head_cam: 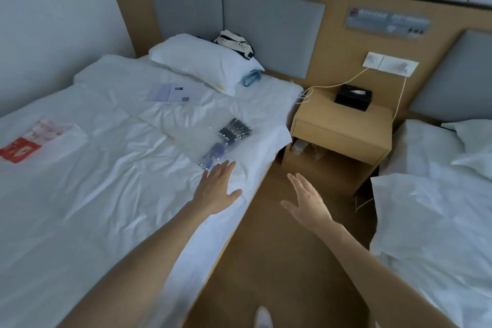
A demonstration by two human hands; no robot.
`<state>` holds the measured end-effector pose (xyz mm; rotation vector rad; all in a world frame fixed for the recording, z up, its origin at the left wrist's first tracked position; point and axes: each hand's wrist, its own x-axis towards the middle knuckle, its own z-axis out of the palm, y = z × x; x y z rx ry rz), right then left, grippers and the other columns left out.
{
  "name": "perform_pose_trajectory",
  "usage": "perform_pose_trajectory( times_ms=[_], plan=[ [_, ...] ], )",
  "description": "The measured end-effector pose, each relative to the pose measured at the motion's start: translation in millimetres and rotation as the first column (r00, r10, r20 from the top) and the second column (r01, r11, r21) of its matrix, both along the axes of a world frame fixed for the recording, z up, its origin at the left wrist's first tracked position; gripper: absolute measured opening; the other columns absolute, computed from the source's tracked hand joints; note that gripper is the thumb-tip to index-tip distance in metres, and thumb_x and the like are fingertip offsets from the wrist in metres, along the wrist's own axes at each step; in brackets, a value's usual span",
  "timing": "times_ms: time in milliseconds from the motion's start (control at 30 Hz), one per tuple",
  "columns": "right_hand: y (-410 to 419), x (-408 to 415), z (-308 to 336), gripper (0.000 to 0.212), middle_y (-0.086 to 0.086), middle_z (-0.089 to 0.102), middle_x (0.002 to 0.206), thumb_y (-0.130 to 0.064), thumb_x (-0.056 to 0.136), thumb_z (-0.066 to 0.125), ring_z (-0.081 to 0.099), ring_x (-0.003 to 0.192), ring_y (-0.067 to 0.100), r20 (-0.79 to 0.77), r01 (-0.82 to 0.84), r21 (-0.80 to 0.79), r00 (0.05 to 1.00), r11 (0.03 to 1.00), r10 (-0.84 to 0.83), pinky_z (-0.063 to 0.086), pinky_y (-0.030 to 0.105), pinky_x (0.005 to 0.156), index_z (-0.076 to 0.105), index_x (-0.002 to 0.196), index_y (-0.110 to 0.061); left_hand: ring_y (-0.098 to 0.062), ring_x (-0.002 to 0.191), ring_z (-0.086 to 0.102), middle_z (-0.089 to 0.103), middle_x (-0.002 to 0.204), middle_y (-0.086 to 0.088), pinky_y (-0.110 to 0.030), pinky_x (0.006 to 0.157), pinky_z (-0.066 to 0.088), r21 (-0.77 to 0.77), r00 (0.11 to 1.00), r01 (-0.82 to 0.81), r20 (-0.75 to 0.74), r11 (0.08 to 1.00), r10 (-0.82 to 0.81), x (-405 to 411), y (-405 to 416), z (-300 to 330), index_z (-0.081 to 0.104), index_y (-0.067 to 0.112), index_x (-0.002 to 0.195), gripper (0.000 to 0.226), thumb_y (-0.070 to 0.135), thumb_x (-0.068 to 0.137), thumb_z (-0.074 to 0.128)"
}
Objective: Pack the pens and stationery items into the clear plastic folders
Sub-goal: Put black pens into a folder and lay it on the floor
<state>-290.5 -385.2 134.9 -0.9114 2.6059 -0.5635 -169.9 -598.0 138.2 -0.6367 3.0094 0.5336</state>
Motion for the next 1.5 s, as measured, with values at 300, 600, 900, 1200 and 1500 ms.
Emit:
perform_pose_trajectory(
  times_ms=[300,600,900,1200,1500],
  plan=[
    [-131,-135,-22,0.072,0.003,0.009,0.16,-0.034,0.095,0.055,0.012,0.147,0.021,0.072,-0.182,0.028,0.981,0.983,0.18,0.014,0.037,0.119,0.012,0.152,-0.024,-0.016,0.145,0.015,0.013,0.158,0.001,-0.042,0.116,0.011,0.113,0.982,-0.181,0.074,0.977,0.173,-88,-97,-29,0.012,0.02,0.151,0.072,0.043,0.094,0.05],
    [-251,-253,-68,0.071,0.004,0.007,0.16,-0.036,0.097,0.05,0.012,0.146,0.021,0.104,-0.257,0.123,0.964,0.959,0.245,0.015,0.037,0.118,0.009,0.153,-0.022,-0.018,0.145,0.015,0.009,0.16,-0.002,-0.041,0.117,0.015,0.163,0.948,-0.269,0.216,0.949,0.231,-182,-214,-78,0.008,0.019,0.152,0.071,0.044,0.096,0.045],
    [-342,-342,-131,0.073,0.002,0.012,0.16,-0.034,0.096,0.053,0.012,0.147,0.017,0.164,-0.366,0.121,0.924,0.923,0.345,0.015,0.031,0.118,0.009,0.152,-0.021,-0.017,0.144,0.019,0.009,0.16,-0.001,-0.037,0.115,0.016,0.114,0.873,-0.373,0.378,0.921,0.307,-214,-266,-140,0.008,0.02,0.152,0.076,0.058,0.088,0.022],
    [-412,-391,-210,0.075,0.005,0.023,0.156,-0.027,0.091,0.062,0.02,0.144,0.02,0.235,-0.504,0.066,0.847,0.861,0.477,0.02,0.034,0.118,0.019,0.151,-0.018,-0.022,0.141,0.029,0.005,0.16,-0.005,-0.031,0.111,0.027,0.112,0.675,-0.652,0.535,0.75,0.508,-232,-264,-209,0.0,0.023,0.152,0.068,0.038,0.099,0.04],
    [-416,-397,-246,0.082,0.019,0.003,0.157,-0.05,0.088,0.055,0.002,0.146,0.034,0.099,-0.64,0.174,0.767,0.748,0.634,0.005,0.043,0.118,0.013,0.152,-0.02,-0.029,0.141,0.027,0.017,0.157,-0.012,-0.036,0.112,0.025,0.121,0.624,-0.743,0.481,0.658,0.616,-266,-228,-239,0.008,0.02,0.152,0.074,0.044,0.094,0.049]
  ],
)
